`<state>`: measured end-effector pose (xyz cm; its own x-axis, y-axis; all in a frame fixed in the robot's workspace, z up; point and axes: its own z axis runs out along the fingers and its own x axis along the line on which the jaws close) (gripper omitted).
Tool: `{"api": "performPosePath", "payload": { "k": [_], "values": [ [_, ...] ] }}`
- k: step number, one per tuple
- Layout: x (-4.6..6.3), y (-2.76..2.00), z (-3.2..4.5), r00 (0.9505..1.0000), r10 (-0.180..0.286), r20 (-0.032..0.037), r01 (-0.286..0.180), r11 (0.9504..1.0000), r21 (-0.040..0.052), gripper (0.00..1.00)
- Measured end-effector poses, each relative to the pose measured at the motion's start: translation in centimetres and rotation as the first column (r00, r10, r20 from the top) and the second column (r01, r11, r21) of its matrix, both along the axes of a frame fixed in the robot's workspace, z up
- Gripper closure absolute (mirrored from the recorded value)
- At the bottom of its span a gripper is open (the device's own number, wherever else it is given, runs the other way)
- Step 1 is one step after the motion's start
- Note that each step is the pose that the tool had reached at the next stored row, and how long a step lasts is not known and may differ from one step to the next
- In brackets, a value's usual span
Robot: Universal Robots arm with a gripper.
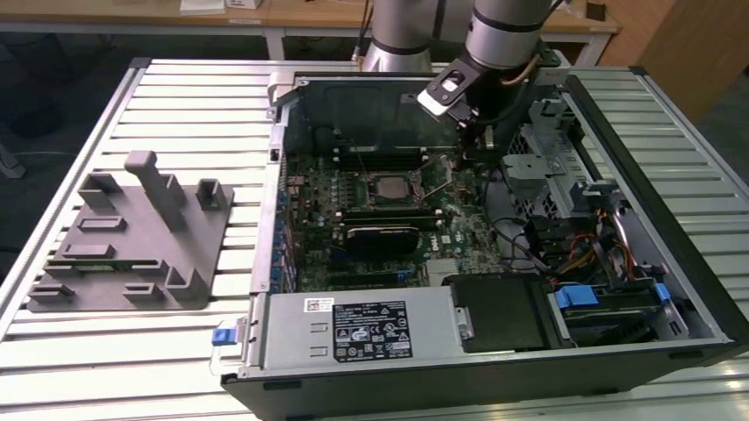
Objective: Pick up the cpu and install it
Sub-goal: 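Close the cpu cover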
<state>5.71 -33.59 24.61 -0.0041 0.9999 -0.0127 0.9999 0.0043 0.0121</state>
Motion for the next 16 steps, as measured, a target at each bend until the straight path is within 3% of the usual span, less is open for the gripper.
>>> {"api": "performPosePath", "payload": {
  "k": [5,16],
  "values": [
    [0.03,0.0,-0.66,1.0,0.0,0.0,0.0,1.0,-0.0007,0.89],
    [-0.33,0.0,-0.7,1.0,-0.001,0.0,0.001,1.0,-0.0006,0.89]
  ]
}}
